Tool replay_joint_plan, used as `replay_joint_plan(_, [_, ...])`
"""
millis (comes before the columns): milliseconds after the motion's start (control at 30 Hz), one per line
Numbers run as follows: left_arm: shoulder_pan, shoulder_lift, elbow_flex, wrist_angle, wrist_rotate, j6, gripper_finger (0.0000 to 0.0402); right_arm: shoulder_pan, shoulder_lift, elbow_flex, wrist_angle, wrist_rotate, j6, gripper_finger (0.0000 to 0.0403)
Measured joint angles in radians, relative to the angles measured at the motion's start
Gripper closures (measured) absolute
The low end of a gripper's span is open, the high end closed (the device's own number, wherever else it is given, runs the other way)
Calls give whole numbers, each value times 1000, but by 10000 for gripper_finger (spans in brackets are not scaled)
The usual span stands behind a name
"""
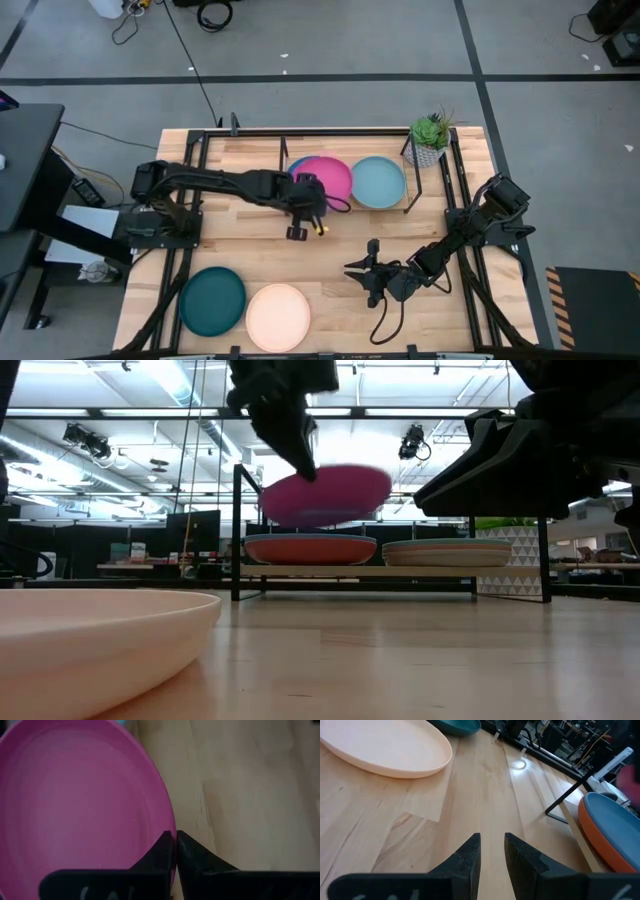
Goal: Place and stack plates onto a shelf
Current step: Stack the pink plate on top of the blue plate on the shelf, then stack the green plate on top of the pink plate on the shelf
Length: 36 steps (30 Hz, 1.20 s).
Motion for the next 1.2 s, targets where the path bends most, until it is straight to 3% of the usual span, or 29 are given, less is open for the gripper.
replay_joint_plan(467, [11, 77, -2, -30, -23, -171, 377, 0, 0, 0, -1, 0, 3, 310])
replay_joint_plan(567, [4, 77, -2, -15, -50, -134, 347, 0, 0, 0, -1, 0, 3, 310])
replay_joint_plan(733, [2, 77, -2, 17, -179, -121, 280, 0, 0, 0, -1, 0, 4, 310])
replay_joint_plan(833, [3, 77, 0, 44, -174, -124, 254, 0, 0, 0, -1, 0, 3, 310])
replay_joint_plan(900, [-6, 74, 11, 33, -55, -122, 247, 0, 0, 0, -1, 0, 3, 310])
replay_joint_plan(1100, [-68, 70, 61, -36, 468, -229, 250, 0, 0, 0, -14, 0, 3, 310])
replay_joint_plan(1200, [-122, 70, 61, -96, 576, -292, 255, 0, 0, 0, -18, 0, -9, 310])
